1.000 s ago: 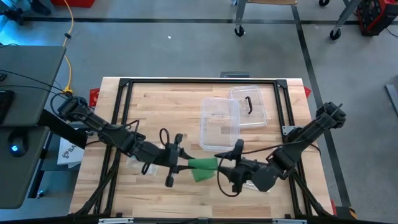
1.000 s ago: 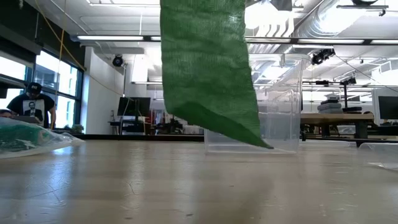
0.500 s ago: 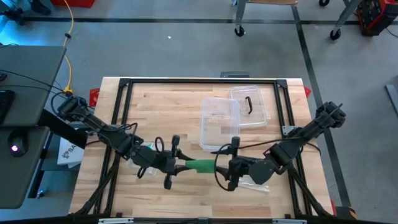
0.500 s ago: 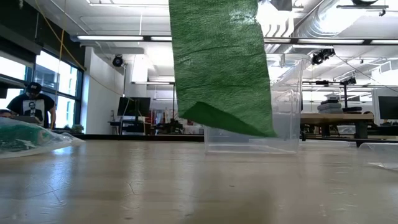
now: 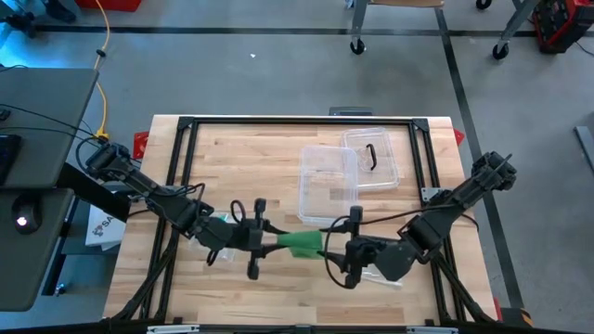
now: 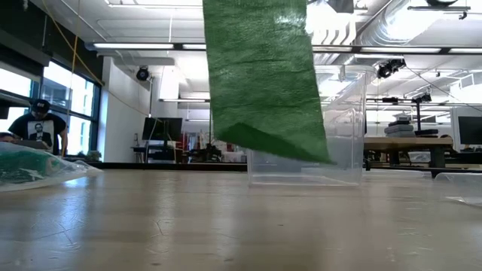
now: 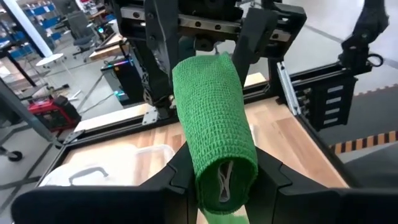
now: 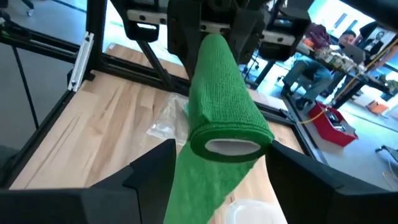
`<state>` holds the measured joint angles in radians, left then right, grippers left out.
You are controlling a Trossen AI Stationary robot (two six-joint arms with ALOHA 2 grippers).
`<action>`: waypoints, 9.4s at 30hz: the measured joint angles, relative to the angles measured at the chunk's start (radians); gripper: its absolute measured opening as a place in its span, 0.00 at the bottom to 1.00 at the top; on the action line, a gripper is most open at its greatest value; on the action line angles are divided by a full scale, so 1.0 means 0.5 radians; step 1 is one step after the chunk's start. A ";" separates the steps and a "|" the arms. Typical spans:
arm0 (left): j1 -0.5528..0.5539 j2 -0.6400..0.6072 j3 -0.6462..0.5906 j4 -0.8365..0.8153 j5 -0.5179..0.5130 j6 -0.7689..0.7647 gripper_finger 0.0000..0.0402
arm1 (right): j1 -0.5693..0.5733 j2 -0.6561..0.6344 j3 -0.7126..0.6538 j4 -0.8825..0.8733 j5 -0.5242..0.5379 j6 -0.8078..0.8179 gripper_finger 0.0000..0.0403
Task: Roll bandage
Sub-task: Roll the green bandage
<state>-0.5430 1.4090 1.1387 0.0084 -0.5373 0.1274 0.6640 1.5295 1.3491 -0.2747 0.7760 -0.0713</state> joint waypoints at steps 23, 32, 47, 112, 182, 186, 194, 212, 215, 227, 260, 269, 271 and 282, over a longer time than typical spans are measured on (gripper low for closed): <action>-0.025 -0.001 -0.001 0.019 0.034 0.008 0.20 | -0.095 -0.002 0.004 0.179 -0.402 -0.009 0.30; -0.041 -0.001 -0.002 0.028 -0.010 0.010 0.20 | -0.111 -0.003 0.004 0.155 -0.406 0.099 0.58; -0.043 -0.001 -0.002 0.040 0.012 0.094 0.20 | -0.203 0.002 0.004 0.125 -0.613 0.194 0.33; 0.325 -0.098 0.002 0.266 0.679 -1.001 0.56 | -0.099 0.008 -0.008 -0.220 0.695 -0.663 0.17; 0.073 -0.041 0.001 -0.201 -0.579 -1.193 0.51 | -0.278 0.395 -0.005 0.184 0.885 -0.988 0.17; 0.072 -0.041 0.000 -0.222 -0.576 -1.192 0.51 | -0.231 0.395 -0.005 0.185 0.892 -0.987 0.17; 0.088 -0.041 0.001 -0.229 -0.465 -1.025 0.49 | -0.203 0.395 -0.005 0.230 0.801 -1.026 0.17; 0.081 -0.069 -0.001 -0.253 -0.452 -0.700 0.17 | -0.064 0.288 -0.005 0.092 0.776 -0.848 0.56; 0.057 -0.083 -0.001 -0.250 -0.455 -0.647 0.17 | -0.016 0.106 -0.004 -0.269 0.614 -0.528 0.61; -0.137 -0.094 -0.001 -0.203 -0.414 0.347 0.17 | -0.220 -0.592 -0.788 0.623 -0.500 -0.136 0.62; -0.216 -0.092 0.000 -0.109 -0.515 0.638 0.18 | -0.502 -0.072 -0.408 0.835 -0.888 -0.560 0.61; -0.216 -0.092 0.000 -0.042 -0.515 0.444 0.18 | -0.503 -0.072 -0.408 0.842 -0.887 -0.609 0.32; -0.216 -0.092 0.000 -0.016 -0.514 0.357 0.19 | -0.502 -0.075 -0.408 0.845 -0.893 -0.638 0.21; -0.070 -0.231 0.002 -0.276 -0.243 -0.979 0.48 | -0.372 -0.070 -0.410 0.831 -0.363 -1.276 0.14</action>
<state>-0.5780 1.2933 1.1397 -0.1295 -0.6591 -0.3624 0.4777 1.4944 1.1442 0.1409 0.5944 -0.7092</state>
